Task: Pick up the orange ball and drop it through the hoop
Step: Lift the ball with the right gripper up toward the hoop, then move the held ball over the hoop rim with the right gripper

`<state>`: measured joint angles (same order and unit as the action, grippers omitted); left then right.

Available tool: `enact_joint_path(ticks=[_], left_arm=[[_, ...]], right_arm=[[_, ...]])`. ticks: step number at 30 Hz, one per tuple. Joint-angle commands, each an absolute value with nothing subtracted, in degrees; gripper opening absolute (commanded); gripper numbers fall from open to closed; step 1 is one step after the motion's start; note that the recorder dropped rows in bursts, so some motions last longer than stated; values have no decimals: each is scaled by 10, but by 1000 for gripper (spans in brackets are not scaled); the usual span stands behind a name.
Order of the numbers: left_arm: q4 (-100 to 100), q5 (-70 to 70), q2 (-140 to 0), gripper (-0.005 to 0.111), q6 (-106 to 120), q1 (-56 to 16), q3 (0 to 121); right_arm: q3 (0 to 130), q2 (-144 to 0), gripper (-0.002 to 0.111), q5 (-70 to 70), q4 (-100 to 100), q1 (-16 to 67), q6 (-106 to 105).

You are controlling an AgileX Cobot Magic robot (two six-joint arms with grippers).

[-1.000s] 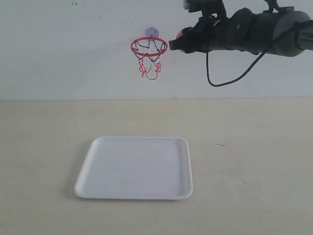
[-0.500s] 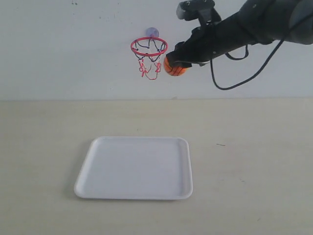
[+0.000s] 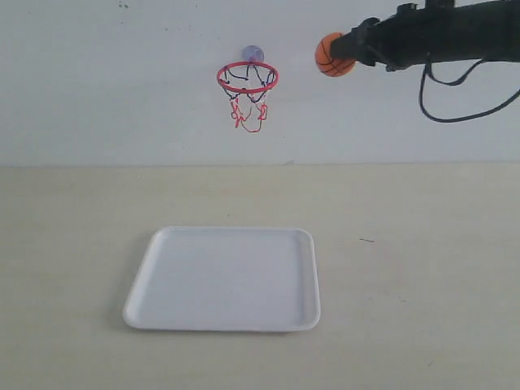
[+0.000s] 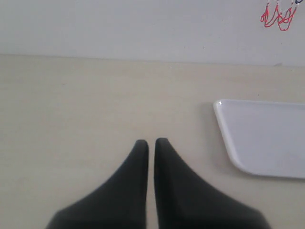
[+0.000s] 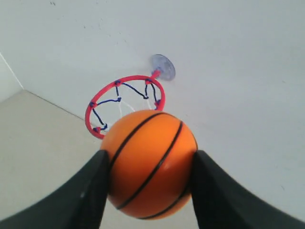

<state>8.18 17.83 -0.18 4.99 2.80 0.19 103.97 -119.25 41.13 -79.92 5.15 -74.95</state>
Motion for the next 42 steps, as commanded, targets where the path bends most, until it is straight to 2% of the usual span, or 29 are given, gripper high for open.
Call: enact_joint_path(ticks=[1, 2, 4, 14, 24, 27, 33, 34, 36, 42], left_arm=[[85, 174, 0, 4, 46, 29, 0], [85, 174, 0, 4, 46, 29, 0], [85, 174, 0, 4, 46, 29, 0], [85, 174, 0, 4, 46, 29, 0], [85, 174, 0, 4, 46, 29, 0], [85, 174, 0, 4, 46, 29, 0], [85, 174, 0, 4, 46, 29, 0], [85, 174, 0, 4, 46, 29, 0], [85, 174, 0, 4, 46, 29, 0], [85, 174, 0, 4, 46, 29, 0]], right_arm=[[1057, -1211, 0, 318, -840, 116, -843], [1076, -1223, 0, 270, -857, 144, -861], [1123, -1250, 0, 284, -868, 161, -880], [1322, -1397, 0, 299, -880, 165, -844], [1326, -1406, 2, 300, -881, 166, -840], [1326, -1406, 11, 301, -881, 166, -837], [1326, -1406, 52, 297, -881, 166, -805], [1326, -1406, 56, 296, -881, 166, -804], [1326, -1406, 61, 296, -881, 166, -795], [1326, -1406, 60, 297, -880, 166, -764]])
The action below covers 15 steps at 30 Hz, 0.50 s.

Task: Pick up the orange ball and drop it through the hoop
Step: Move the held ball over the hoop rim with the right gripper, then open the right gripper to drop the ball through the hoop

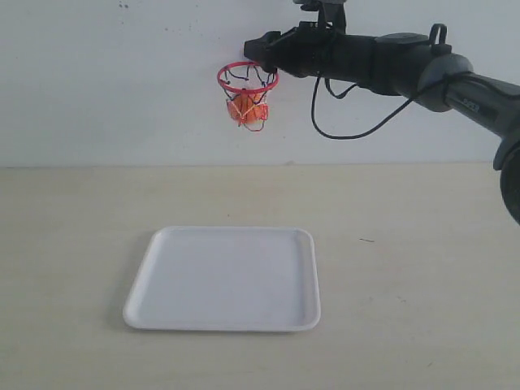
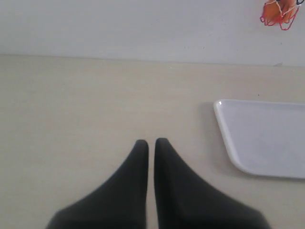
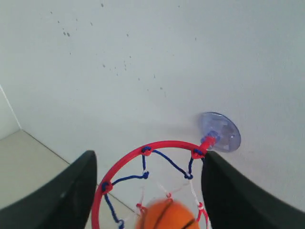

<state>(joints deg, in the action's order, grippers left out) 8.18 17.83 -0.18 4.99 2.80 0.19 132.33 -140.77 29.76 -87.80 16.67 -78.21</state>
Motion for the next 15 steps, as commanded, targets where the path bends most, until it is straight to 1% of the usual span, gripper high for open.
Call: enact_joint_path(ticks=[1, 2, 4, 5, 6, 7, 12, 15], left_arm=[[85, 174, 0, 4, 46, 29, 0], [85, 174, 0, 4, 46, 29, 0], [85, 174, 0, 4, 46, 29, 0], [85, 174, 0, 4, 46, 29, 0], [85, 174, 0, 4, 46, 29, 0], [85, 174, 0, 4, 46, 29, 0], [85, 174, 0, 4, 46, 29, 0], [85, 174, 0, 4, 46, 29, 0]], right_arm=[[1326, -1406, 59, 297, -880, 166, -759], [1326, -1406, 56, 297, -880, 166, -753], [1326, -1405, 38, 298, -880, 165, -745], [1326, -1405, 25, 300, -877, 165, -738], [1326, -1403, 8, 305, -869, 163, -735], [1326, -1400, 1, 312, -855, 159, -729], [1326, -1385, 0, 373, -773, 137, -685], [1326, -1374, 0, 427, -761, 115, -645]])
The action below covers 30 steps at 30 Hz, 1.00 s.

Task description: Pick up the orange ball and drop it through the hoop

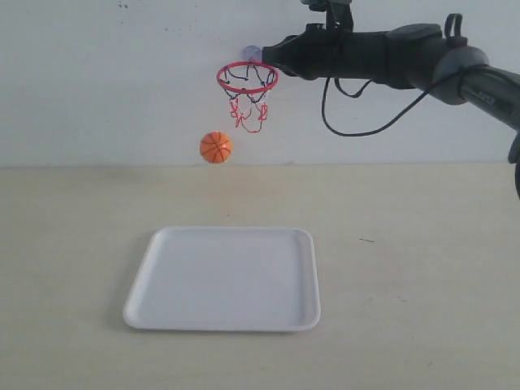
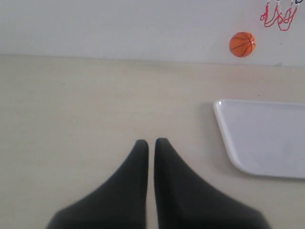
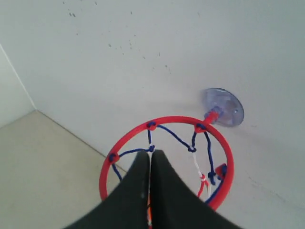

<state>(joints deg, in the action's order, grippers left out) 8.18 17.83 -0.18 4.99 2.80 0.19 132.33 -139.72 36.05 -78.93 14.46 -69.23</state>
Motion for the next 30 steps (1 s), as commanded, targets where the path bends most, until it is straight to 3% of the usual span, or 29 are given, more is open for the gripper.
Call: enact_joint_path(ticks=[1, 13, 20, 24, 30], left_arm=[[85, 174, 0, 4, 46, 29, 0], [85, 174, 0, 4, 46, 29, 0], [85, 174, 0, 4, 46, 29, 0], [85, 174, 0, 4, 46, 29, 0], [85, 174, 0, 4, 46, 29, 0]], right_arm=[[1326, -1372, 0, 447, -755, 106, -622], [1326, -1350, 0, 697, -506, 56, -413], [1311, -1323, 0, 700, -412, 57, -301], [1228, -1264, 0, 700, -338, 57, -269], [994, -1107, 0, 700, -343, 57, -297]])
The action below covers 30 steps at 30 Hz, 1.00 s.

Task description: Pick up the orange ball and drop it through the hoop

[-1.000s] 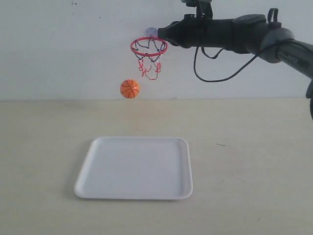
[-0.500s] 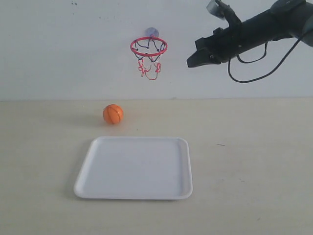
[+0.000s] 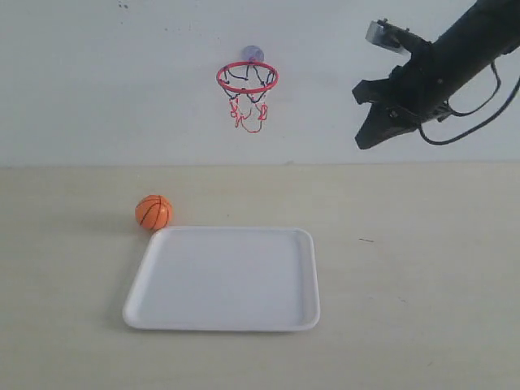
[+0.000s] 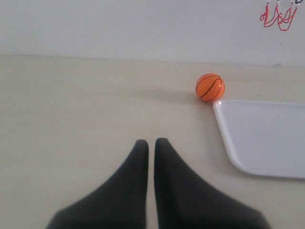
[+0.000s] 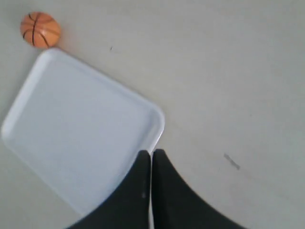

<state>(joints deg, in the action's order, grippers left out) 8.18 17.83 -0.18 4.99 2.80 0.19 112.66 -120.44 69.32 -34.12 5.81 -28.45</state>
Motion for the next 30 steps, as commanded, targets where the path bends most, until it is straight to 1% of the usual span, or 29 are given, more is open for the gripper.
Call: enact_joint_path(ticks=[1, 5, 8, 11, 20, 24, 27, 30], left_arm=[[85, 174, 0, 4, 46, 29, 0], [85, 175, 0, 4, 46, 29, 0], [85, 175, 0, 4, 46, 29, 0], [85, 175, 0, 4, 46, 29, 0], [85, 175, 0, 4, 46, 29, 0], [85, 175, 0, 4, 46, 29, 0], [85, 175, 0, 4, 46, 29, 0], [85, 175, 0, 4, 46, 29, 0]], right_arm=[[953, -1078, 0, 700, -347, 57, -302], [835, -986, 0, 700, -357, 57, -300], [799, -946, 0, 700, -357, 57, -300], [794, -926, 0, 700, -357, 57, -301], [794, -924, 0, 700, -348, 57, -301], [794, -885, 0, 700, -352, 57, -305], [773, -827, 0, 626, -364, 58, -303], [711, -746, 0, 498, -403, 58, -304]])
